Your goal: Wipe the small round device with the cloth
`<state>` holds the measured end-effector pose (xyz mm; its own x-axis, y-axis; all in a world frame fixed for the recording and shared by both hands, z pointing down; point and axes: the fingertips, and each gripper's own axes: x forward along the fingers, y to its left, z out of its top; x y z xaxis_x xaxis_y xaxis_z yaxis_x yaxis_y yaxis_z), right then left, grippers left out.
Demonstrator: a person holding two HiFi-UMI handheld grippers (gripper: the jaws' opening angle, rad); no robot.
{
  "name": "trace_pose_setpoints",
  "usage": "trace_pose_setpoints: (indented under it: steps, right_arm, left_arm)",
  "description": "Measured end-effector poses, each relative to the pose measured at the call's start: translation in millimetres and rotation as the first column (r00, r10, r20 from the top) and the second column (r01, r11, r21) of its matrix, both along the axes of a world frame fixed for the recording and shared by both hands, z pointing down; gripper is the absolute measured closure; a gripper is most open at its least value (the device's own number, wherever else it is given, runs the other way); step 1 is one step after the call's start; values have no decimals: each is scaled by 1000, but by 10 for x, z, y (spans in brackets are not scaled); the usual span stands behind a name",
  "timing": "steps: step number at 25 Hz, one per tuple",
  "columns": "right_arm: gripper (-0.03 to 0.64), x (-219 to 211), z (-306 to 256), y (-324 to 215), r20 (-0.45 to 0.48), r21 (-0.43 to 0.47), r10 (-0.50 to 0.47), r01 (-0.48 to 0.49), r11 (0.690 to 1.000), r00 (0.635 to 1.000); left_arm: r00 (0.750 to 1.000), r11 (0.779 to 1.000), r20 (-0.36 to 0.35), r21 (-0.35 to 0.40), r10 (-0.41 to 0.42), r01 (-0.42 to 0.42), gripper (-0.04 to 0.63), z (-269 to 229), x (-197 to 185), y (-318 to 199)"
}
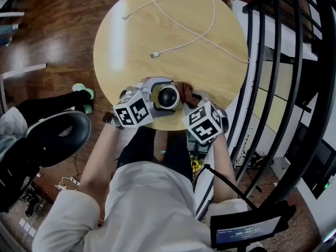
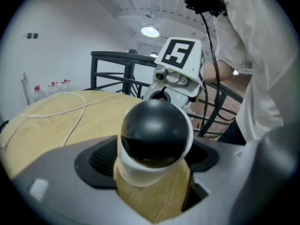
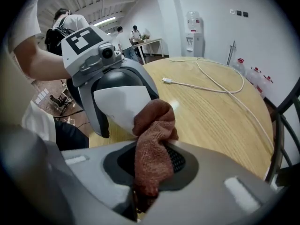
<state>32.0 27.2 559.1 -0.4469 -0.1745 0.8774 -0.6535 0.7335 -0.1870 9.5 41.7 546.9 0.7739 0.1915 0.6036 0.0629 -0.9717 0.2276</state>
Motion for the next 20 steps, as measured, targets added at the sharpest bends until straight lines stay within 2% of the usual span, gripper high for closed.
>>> trace_pose_setpoints:
  steps: [3, 6, 7, 9, 11, 12, 15, 17, 18, 20]
  right_arm:
    - [549, 51, -53, 9, 25, 4, 76, -77, 997, 997]
    - [549, 174, -170, -22, 163, -13, 229, -230, 973, 960]
    - [549, 217, -250, -63, 238, -20, 284, -287, 958, 929]
    - [549, 301, -465, -161, 391, -36, 374, -392, 919, 841]
    - [549, 383, -683, -256, 490, -25, 413, -462, 887, 768]
    - [549, 420, -767, -303, 517, -11, 420, -485, 874, 746]
    - [549, 476, -894, -409, 556, 8, 427, -517, 856, 714]
    - [549, 451, -934, -429, 569, 10, 414, -509, 860, 710]
    - [549, 427, -955, -423, 575, 15, 400, -498, 867, 714]
    - [549, 355, -998, -389, 586, 33, 359, -464, 885, 727]
  left_arm:
    - [987, 987, -36, -29, -157, 156, 167, -77, -70, -31]
    - [951, 952, -52, -57, -303, 300, 167, -114, -114, -63]
    - [938, 938, -47, -59, -345, 342, 167, -101, -120, -74]
    - [901, 902, -42, -56, -431, 429, 167, -92, -126, -116]
    - [866, 867, -49, -65, -498, 495, 158, -127, -106, -144]
    - [861, 862, -53, -67, -505, 502, 155, -145, -74, -138]
    - [892, 892, -36, 2, -451, 452, 141, -114, 42, -102]
    - [900, 897, -10, 73, -436, 436, 147, -45, 46, -119]
    - [901, 895, -10, 104, -434, 433, 195, -35, 43, -142]
    - [918, 904, -28, 163, -396, 395, 225, -60, 56, -175]
